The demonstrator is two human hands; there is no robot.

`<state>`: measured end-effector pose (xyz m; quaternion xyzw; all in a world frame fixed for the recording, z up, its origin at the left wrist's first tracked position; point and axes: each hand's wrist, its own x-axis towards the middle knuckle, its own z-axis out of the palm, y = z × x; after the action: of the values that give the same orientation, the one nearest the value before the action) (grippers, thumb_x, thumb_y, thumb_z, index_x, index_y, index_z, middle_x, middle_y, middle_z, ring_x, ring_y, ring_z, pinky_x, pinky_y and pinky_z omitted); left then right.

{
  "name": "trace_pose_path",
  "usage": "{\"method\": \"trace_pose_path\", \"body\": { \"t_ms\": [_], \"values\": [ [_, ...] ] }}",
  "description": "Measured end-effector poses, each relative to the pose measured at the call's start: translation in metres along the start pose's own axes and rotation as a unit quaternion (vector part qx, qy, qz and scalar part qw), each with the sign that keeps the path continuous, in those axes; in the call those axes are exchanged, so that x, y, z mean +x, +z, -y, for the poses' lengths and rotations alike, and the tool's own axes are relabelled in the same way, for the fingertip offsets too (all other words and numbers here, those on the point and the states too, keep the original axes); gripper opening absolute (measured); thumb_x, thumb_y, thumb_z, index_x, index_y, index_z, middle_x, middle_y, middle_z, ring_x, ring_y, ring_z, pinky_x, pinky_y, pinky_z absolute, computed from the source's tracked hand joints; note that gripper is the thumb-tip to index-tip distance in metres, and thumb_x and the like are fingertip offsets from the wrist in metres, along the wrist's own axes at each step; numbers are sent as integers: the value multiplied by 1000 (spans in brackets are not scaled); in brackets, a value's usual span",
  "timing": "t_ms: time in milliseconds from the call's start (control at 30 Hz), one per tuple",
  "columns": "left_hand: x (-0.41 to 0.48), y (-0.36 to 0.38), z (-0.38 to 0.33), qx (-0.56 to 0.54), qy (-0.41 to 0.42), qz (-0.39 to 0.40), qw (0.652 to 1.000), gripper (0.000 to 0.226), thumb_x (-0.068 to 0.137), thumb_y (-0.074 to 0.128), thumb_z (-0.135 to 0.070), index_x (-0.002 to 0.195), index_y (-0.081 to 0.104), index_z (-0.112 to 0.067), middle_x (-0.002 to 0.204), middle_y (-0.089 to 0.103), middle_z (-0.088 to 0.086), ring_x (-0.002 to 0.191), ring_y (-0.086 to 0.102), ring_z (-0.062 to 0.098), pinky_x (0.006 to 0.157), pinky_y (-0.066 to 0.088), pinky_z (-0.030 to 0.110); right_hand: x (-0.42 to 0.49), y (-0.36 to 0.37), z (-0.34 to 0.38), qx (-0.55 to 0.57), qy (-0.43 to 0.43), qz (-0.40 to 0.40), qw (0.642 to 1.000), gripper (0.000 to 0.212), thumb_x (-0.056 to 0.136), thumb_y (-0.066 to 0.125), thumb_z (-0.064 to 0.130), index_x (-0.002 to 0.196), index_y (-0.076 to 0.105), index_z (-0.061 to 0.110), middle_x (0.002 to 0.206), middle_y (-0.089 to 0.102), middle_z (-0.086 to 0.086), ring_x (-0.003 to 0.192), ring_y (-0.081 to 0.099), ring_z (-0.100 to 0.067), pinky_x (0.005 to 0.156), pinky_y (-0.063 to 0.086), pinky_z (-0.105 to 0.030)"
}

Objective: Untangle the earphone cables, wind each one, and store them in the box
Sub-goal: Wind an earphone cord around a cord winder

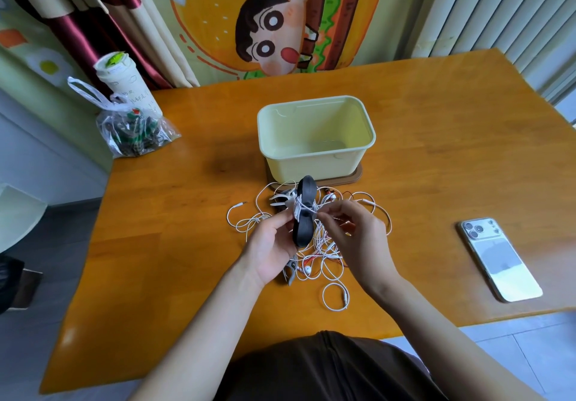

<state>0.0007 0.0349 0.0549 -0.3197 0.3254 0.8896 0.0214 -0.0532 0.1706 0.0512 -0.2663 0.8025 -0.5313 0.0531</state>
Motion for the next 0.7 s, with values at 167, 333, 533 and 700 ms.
{"method": "trace_pose_path", "body": {
  "t_ms": [167, 333, 533, 700],
  "values": [
    [-4, 1, -2, 30, -5, 8, 1000, 22, 97, 45, -17, 99, 65, -9, 77, 69, 5, 62, 63, 12, 64, 48, 25, 0, -2, 1, 10, 8, -8, 1000, 7, 84, 69, 17, 87, 65, 22, 83, 67, 6, 76, 62, -6, 66, 51, -15],
    [-8, 5, -4, 55, -2, 17, 998, 26, 98, 42, -15, 92, 67, -9, 73, 71, 4, 59, 65, 10, 56, 50, 21, 1, -2, 9, 109, 61, -30, 992, 11, 82, 71, 11, 79, 62, 17, 72, 64, 7, 63, 62, -11, 60, 51, -19],
    [-7, 10, -3, 46, -18, 16, 999, 22, 96, 47, -18, 97, 67, -9, 74, 69, 5, 60, 62, 11, 62, 46, 24, 3, -4, 14, 275, 111, -47, 954, 8, 78, 70, 10, 83, 66, 6, 69, 67, 0, 59, 62, -10, 58, 50, -18],
    [-6, 17, 1, 13, -27, -13, 999, 22, 97, 44, -16, 95, 63, -6, 66, 67, 7, 64, 56, 15, 64, 45, 27, 4, -1, 14, 337, 152, -75, 926, 7, 85, 62, 8, 87, 68, 7, 71, 70, 5, 61, 60, -7, 60, 50, -17]
  ]
}}
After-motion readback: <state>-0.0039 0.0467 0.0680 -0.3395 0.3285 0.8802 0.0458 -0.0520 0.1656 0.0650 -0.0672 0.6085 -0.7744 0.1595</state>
